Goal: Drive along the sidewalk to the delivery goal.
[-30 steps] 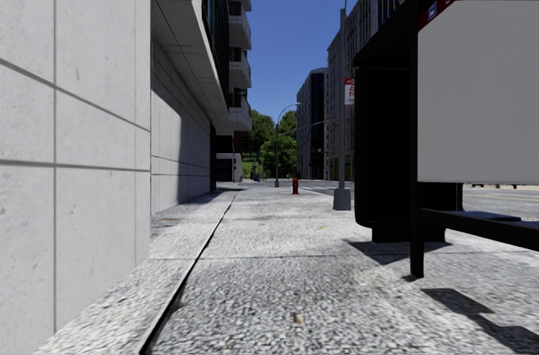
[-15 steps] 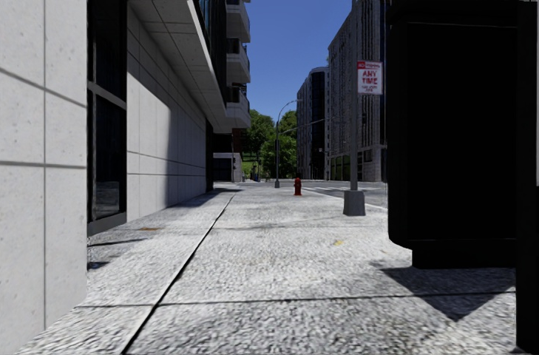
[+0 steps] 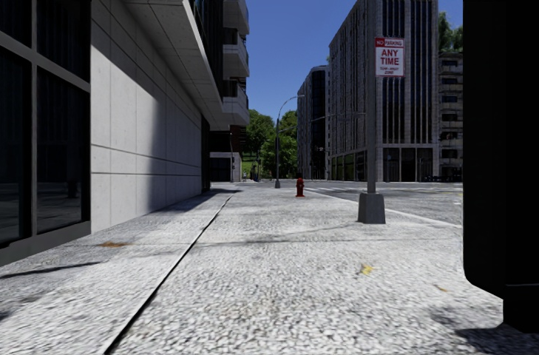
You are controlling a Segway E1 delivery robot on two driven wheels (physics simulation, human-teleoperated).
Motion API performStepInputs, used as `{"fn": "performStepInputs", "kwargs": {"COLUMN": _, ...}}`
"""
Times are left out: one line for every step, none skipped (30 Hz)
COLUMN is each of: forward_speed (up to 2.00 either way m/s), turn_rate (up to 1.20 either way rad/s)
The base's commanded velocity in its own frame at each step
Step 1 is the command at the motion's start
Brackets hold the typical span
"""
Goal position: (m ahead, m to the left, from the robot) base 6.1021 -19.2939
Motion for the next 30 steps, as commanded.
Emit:
{"fn": "performStepInputs", "kwargs": {"forward_speed": 2.00, "turn_rate": 0.00}}
{"fn": "performStepInputs", "kwargs": {"forward_speed": 2.00, "turn_rate": 0.00}}
{"fn": "performStepInputs", "kwargs": {"forward_speed": 2.00, "turn_rate": 0.00}}
{"fn": "performStepInputs", "kwargs": {"forward_speed": 2.00, "turn_rate": 0.00}}
{"fn": "performStepInputs", "kwargs": {"forward_speed": 2.00, "turn_rate": 0.00}}
{"fn": "performStepInputs", "kwargs": {"forward_speed": 2.00, "turn_rate": 0.00}}
{"fn": "performStepInputs", "kwargs": {"forward_speed": 2.00, "turn_rate": 0.00}}
{"fn": "performStepInputs", "kwargs": {"forward_speed": 2.00, "turn_rate": 0.00}}
{"fn": "performStepInputs", "kwargs": {"forward_speed": 2.00, "turn_rate": 0.00}}
{"fn": "performStepInputs", "kwargs": {"forward_speed": 2.00, "turn_rate": 0.00}}
{"fn": "performStepInputs", "kwargs": {"forward_speed": 2.00, "turn_rate": 0.00}}
{"fn": "performStepInputs", "kwargs": {"forward_speed": 2.00, "turn_rate": 0.00}}
{"fn": "performStepInputs", "kwargs": {"forward_speed": 2.00, "turn_rate": 0.00}}
{"fn": "performStepInputs", "kwargs": {"forward_speed": 2.00, "turn_rate": 0.00}}
{"fn": "performStepInputs", "kwargs": {"forward_speed": 2.00, "turn_rate": 0.00}}
{"fn": "performStepInputs", "kwargs": {"forward_speed": 2.00, "turn_rate": 0.00}}
{"fn": "performStepInputs", "kwargs": {"forward_speed": 2.00, "turn_rate": 0.00}}
{"fn": "performStepInputs", "kwargs": {"forward_speed": 2.00, "turn_rate": 0.00}}
{"fn": "performStepInputs", "kwargs": {"forward_speed": 2.00, "turn_rate": 0.00}}
{"fn": "performStepInputs", "kwargs": {"forward_speed": 2.00, "turn_rate": 0.00}}
{"fn": "performStepInputs", "kwargs": {"forward_speed": 2.00, "turn_rate": 0.00}}
{"fn": "performStepInputs", "kwargs": {"forward_speed": 2.00, "turn_rate": 0.00}}
{"fn": "performStepInputs", "kwargs": {"forward_speed": 2.00, "turn_rate": 0.00}}
{"fn": "performStepInputs", "kwargs": {"forward_speed": 2.00, "turn_rate": 0.00}}
{"fn": "performStepInputs", "kwargs": {"forward_speed": 2.00, "turn_rate": 0.00}}
{"fn": "performStepInputs", "kwargs": {"forward_speed": 2.00, "turn_rate": 0.00}}
{"fn": "performStepInputs", "kwargs": {"forward_speed": 2.00, "turn_rate": 0.00}}
{"fn": "performStepInputs", "kwargs": {"forward_speed": 2.00, "turn_rate": 0.00}}
{"fn": "performStepInputs", "kwargs": {"forward_speed": 2.00, "turn_rate": 0.00}}
{"fn": "performStepInputs", "kwargs": {"forward_speed": 2.00, "turn_rate": 0.00}}
